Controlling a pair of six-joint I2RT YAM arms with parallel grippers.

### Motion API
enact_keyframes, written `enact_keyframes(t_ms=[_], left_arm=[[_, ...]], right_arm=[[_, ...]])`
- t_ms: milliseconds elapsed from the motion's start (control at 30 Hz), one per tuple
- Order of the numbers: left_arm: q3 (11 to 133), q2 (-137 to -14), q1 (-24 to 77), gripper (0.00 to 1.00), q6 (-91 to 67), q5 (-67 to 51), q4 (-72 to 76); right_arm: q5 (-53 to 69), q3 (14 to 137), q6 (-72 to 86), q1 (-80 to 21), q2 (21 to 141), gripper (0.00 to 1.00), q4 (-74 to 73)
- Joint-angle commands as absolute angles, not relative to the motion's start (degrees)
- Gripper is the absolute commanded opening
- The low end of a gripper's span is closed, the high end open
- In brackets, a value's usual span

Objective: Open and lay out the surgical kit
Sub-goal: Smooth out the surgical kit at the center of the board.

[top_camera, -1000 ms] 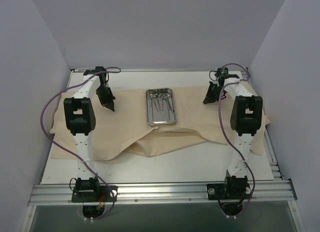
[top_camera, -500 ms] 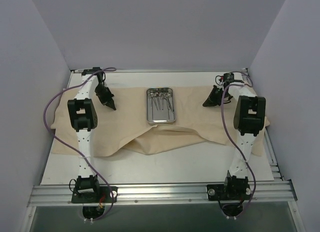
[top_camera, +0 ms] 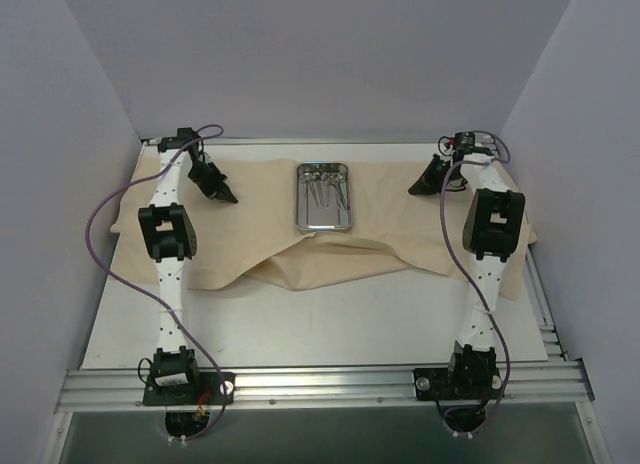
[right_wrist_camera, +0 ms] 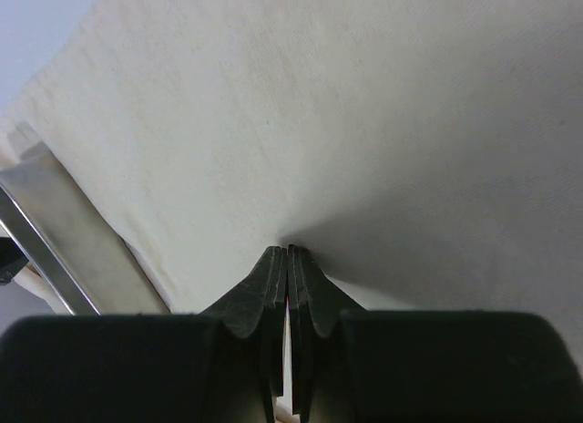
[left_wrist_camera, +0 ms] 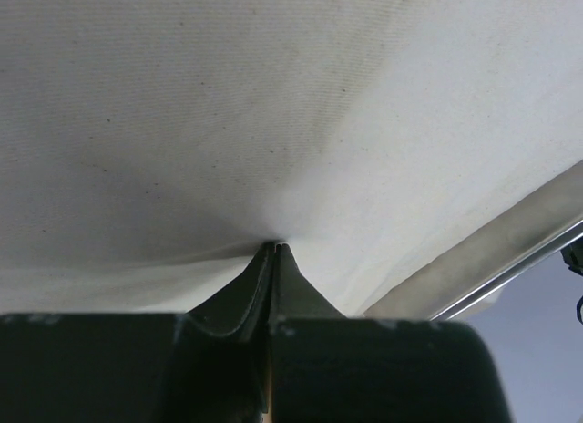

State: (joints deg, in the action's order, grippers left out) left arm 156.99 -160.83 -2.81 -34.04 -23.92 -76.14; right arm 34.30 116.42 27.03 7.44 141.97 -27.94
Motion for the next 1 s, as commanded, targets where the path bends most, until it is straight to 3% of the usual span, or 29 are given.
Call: enact_keyframes(t_ms=[0,167,267,367,467,500,533,633,733,833,967], left_arm=[[152.2,-163.5,-3.3,0.02,-34.0,-19.4,-69.9],[147.7,-160.8,-4.8,0.02,-35.1,-18.9,-67.1],[154.4,-163.3,-6.1,0.03,-35.1,-19.7,-69.3],[157.9,-164.2,-7.1,0.11,-36.1,-21.2,-68.7],[151.1,-155.3,-7.1,0.26,-36.9,-21.2,-63.4],[148.7,-152.8,-6.9,0.30,-37.3,-20.3,-62.2],[146.4,-150.2,-6.9,0.37,-37.4,-19.7,-60.9],[140.6,-142.3,-6.2,0.47,-35.7,-16.9,-60.1],[135.9,-136.3,-4.8,0.47,-32.5,-13.6,-61.2],[128.3,-130.5,-2.6,0.47,-28.7,-9.9,-60.4],[119.6,-125.5,-0.6,0.42,-25.6,-10.2,-59.4]], right_arm=[[20.9,120.0,23.9,8.0,151.1,0.00,-32.0],[21.5,124.9,23.3,7.9,153.8,0.00,-34.8],[21.9,119.6,23.6,8.0,151.0,0.00,-32.2],[22.1,116.2,23.4,8.3,148.0,0.00,-30.2],[21.7,120.3,22.5,8.4,147.0,0.00,-32.1],[21.3,122.2,22.4,8.4,147.1,0.03,-33.1],[21.1,124.4,22.2,8.3,147.2,0.13,-35.3],[20.8,131.2,22.1,7.9,146.2,0.22,-38.7],[20.6,131.8,20.8,5.8,142.7,0.26,-41.4],[23.3,124.0,19.6,3.3,137.6,0.26,-41.3],[26.5,113.9,18.8,-3.4,131.7,0.18,-39.4]])
